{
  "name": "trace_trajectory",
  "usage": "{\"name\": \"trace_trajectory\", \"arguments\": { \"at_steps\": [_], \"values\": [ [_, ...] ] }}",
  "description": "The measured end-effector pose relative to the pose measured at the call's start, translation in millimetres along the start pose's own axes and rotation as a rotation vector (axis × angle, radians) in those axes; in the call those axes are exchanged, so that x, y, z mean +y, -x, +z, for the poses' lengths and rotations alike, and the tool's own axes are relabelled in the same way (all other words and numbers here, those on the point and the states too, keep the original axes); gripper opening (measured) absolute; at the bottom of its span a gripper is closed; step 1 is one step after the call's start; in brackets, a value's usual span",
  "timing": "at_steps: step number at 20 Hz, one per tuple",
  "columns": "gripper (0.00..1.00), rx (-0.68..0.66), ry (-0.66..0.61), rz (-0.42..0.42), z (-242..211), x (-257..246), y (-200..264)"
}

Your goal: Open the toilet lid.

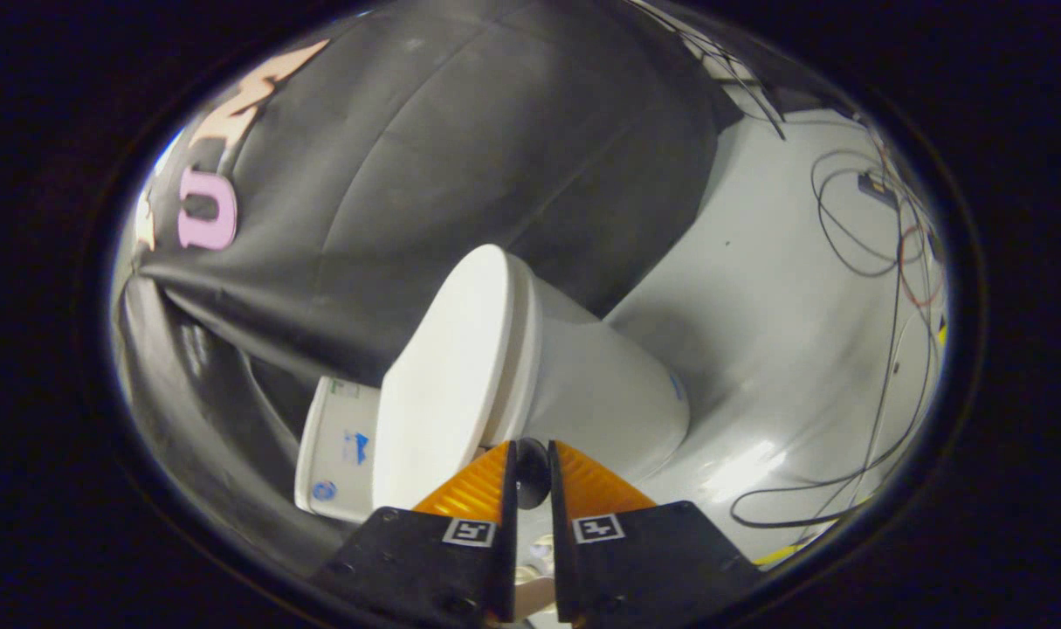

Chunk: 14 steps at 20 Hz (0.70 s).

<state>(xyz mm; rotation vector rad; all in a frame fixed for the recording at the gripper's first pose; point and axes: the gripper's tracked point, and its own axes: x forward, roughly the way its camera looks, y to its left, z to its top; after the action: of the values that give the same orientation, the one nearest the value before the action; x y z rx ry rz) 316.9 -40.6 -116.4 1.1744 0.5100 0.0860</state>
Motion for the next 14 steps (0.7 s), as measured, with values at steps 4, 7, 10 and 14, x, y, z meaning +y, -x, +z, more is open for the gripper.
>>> {"name": "trace_trajectory", "arguments": {
  "at_steps": [4, 7, 10, 14],
  "values": [
    [0.0, 0.015, 0.016, -0.061, -6, 7, 2],
    [0.0, 0.008, 0.056, -0.133, 1, 29, 18],
    [0.0, -0.012, 0.127, -0.178, 4, 61, 33],
    [0.0, -0.037, 0.229, -0.212, 3, 108, 57]
  ]
}}
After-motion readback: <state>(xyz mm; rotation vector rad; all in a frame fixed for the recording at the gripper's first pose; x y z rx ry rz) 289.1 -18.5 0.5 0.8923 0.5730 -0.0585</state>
